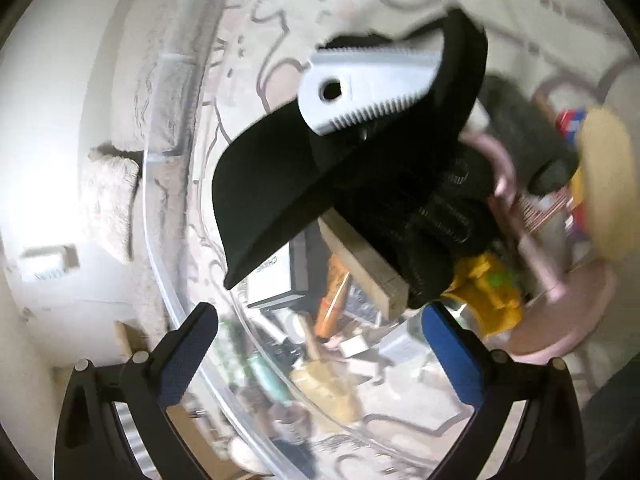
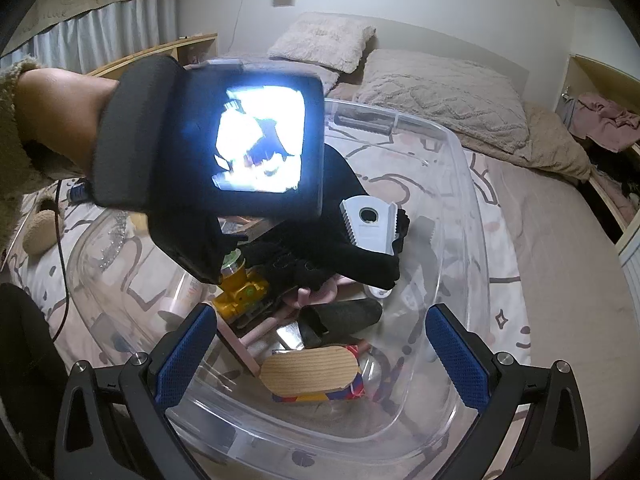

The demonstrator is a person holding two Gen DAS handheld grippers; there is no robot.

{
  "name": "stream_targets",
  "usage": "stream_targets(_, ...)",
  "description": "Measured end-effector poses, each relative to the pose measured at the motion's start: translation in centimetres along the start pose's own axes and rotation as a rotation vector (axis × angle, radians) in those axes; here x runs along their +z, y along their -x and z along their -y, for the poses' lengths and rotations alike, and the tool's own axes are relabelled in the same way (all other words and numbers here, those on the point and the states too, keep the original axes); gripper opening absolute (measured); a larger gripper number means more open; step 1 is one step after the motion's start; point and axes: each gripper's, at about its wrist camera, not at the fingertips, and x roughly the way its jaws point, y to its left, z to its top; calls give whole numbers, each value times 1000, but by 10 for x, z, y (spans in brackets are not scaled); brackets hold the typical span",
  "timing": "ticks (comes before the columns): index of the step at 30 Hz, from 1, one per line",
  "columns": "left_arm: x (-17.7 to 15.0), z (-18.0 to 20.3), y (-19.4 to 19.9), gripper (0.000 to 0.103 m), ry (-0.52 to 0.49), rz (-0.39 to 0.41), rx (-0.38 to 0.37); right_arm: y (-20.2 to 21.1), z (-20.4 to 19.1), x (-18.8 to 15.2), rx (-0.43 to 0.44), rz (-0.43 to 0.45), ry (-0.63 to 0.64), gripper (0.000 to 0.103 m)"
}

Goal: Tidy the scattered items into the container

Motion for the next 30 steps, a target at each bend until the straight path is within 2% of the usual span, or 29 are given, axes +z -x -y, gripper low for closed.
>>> stream_targets(6, -15, -31, 19, 102, 213, 145, -106, -1, 2, -3, 32, 30, 0, 103)
stream_targets(12, -43, -16, 43, 102, 369, 223, -118, -1, 1, -4, 34, 42, -15, 103)
stream_targets(20, -96, -30, 70, 102, 607, 408, -186, 0, 1, -3, 33, 49, -19, 103)
stream_targets(25, -123, -40, 89, 102, 707, 491, -191, 1, 0, -2, 10, 42, -25, 103)
stream_targets(30, -149, -40, 110, 103, 766, 557, -142, 20, -2, 6, 3, 77, -77, 103)
